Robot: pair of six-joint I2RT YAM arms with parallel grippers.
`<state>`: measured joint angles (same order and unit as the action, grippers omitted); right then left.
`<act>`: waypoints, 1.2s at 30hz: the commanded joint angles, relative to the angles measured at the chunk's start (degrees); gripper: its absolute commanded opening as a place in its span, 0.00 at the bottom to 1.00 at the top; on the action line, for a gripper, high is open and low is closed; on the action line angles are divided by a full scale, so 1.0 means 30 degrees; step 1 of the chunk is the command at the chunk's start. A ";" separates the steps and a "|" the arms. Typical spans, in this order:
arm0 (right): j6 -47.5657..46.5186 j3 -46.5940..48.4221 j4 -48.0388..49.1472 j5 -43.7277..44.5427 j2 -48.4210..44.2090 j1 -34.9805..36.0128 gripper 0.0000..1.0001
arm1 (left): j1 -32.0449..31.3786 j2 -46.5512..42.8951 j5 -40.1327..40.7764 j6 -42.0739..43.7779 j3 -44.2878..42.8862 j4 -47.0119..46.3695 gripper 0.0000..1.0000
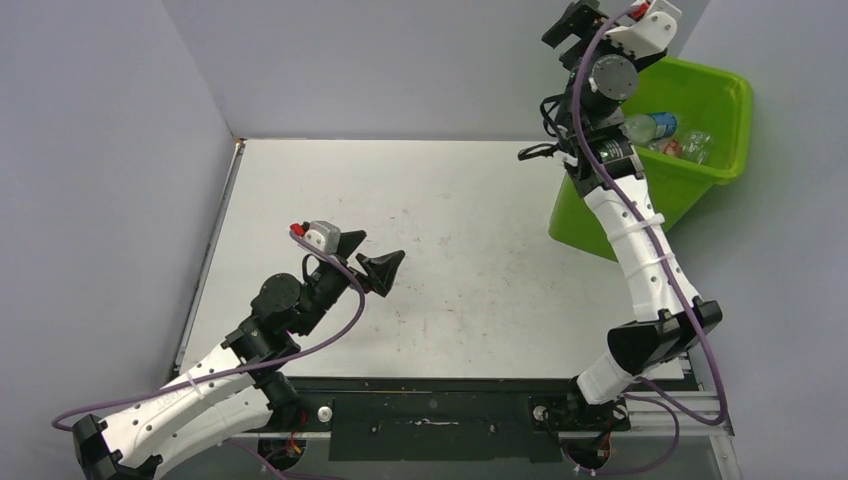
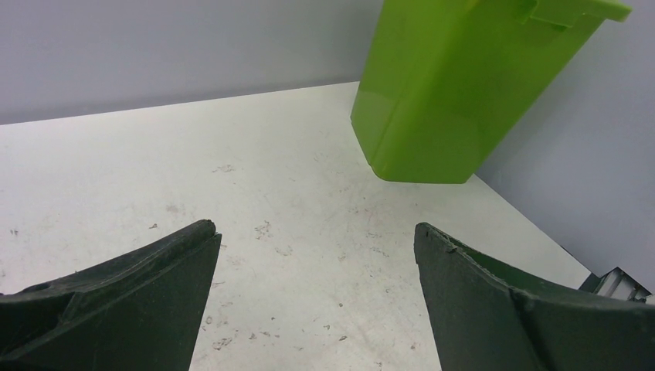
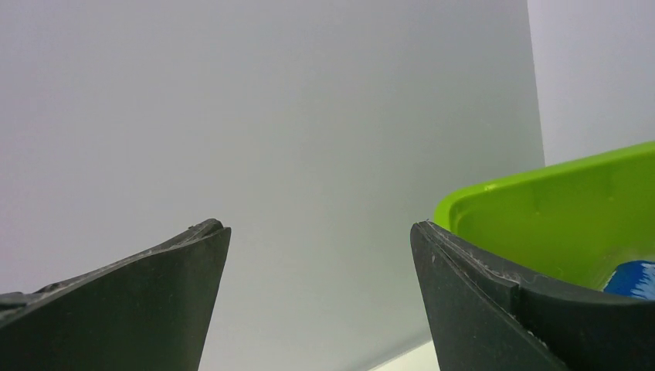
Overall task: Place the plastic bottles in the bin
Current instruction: Reset both arms
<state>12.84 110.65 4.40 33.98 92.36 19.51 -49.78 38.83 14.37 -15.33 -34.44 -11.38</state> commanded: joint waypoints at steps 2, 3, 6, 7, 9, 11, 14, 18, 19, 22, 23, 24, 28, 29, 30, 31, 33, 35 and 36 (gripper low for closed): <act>-0.0771 -0.1322 0.1403 0.1019 -0.2224 -0.0227 0.90 | -0.0186 -0.0098 0.0371 0.0455 -0.0739 -0.0289 0.96; -0.0842 -0.1600 0.1224 0.1204 -0.2456 -0.0236 0.90 | -0.0259 -0.0084 0.0491 0.0519 -0.0766 -0.0259 0.96; 0.0115 -0.3518 0.0899 0.0606 -0.3660 -0.0423 0.96 | -0.0307 -0.0048 0.0484 0.0569 -0.0795 -0.0251 0.96; 0.0605 -0.4372 0.1040 0.0002 -0.4254 -0.0396 1.00 | -0.0307 -0.0026 0.0483 0.0570 -0.0804 -0.0211 0.96; 0.1473 -0.5945 0.1215 -0.1817 -0.5289 -0.0006 0.95 | -0.0313 -0.0052 0.0570 0.0619 -0.0824 -0.0138 0.96; 0.1830 -0.6727 0.1124 -0.2843 -0.6105 0.1091 0.95 | -0.0387 -0.0065 0.0963 0.0812 -0.0839 -0.0069 0.96; 0.1438 -0.7615 0.0714 -0.3463 -0.7093 0.3573 1.00 | -0.0703 -0.0053 0.2664 0.1609 -0.0989 0.0300 0.96; 0.0612 -0.8156 -0.0623 -0.4465 -0.7697 0.6571 0.90 | -0.1520 0.0005 0.6151 0.3149 -0.1160 0.0515 0.96; 0.0447 -0.7995 -0.1227 -0.4572 -0.7644 0.7253 0.90 | -0.1799 0.0035 0.7172 0.3573 -0.1150 0.0464 0.96; -0.0002 -0.8075 -0.3203 -0.4790 -0.7511 0.9340 0.90 | -0.2590 0.0147 1.0301 0.4822 -0.0972 -0.0572 0.96; 0.0100 -0.8468 -0.3381 -0.4671 -0.7584 0.9837 0.90 | -0.2845 0.0174 1.1342 0.4972 -0.0925 -0.0924 0.96; 0.0200 -0.8880 -0.3641 -0.4781 -0.7608 1.0291 0.90 | -0.3034 0.0159 1.2387 0.5489 -0.0875 -0.1192 0.96; 0.1192 -1.0597 -0.4292 -0.3789 -0.7630 1.1609 0.90 | -0.3391 -0.0126 1.5353 0.5564 -0.0352 -0.2299 0.96; 0.2296 -1.1435 -0.4055 -0.3191 -0.7790 1.1867 0.90 | -0.3472 -0.0248 1.5419 0.5567 -0.0218 -0.2341 0.96; 0.4038 -1.2481 -0.3546 -0.2750 -0.8022 1.1911 0.90 | -0.3563 -0.0392 1.5039 0.5714 -0.0160 -0.1922 0.96; 0.5611 -1.3886 -0.2691 -0.2538 -0.8362 1.1927 0.90 | -0.3677 -0.0516 1.4161 0.5714 -0.0153 -0.0969 0.96; 0.7322 -1.6416 -0.0520 -0.2503 -0.9029 1.1947 0.90 | -0.3710 -0.0570 1.2020 0.6619 0.0212 0.0486 0.96; 0.6636 -1.7727 0.0502 -0.2971 -0.9189 1.1954 0.90 | -0.3744 -0.0407 1.1935 0.6477 0.0622 0.2087 0.96; 0.6115 -1.7749 0.0111 -0.3140 -0.8992 1.1947 0.90 | -0.3740 -0.0368 1.2513 0.5684 0.0714 0.2832 0.96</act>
<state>27.44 60.88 -2.07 23.70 67.40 55.22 -60.60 37.23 52.42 2.00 -34.04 -11.42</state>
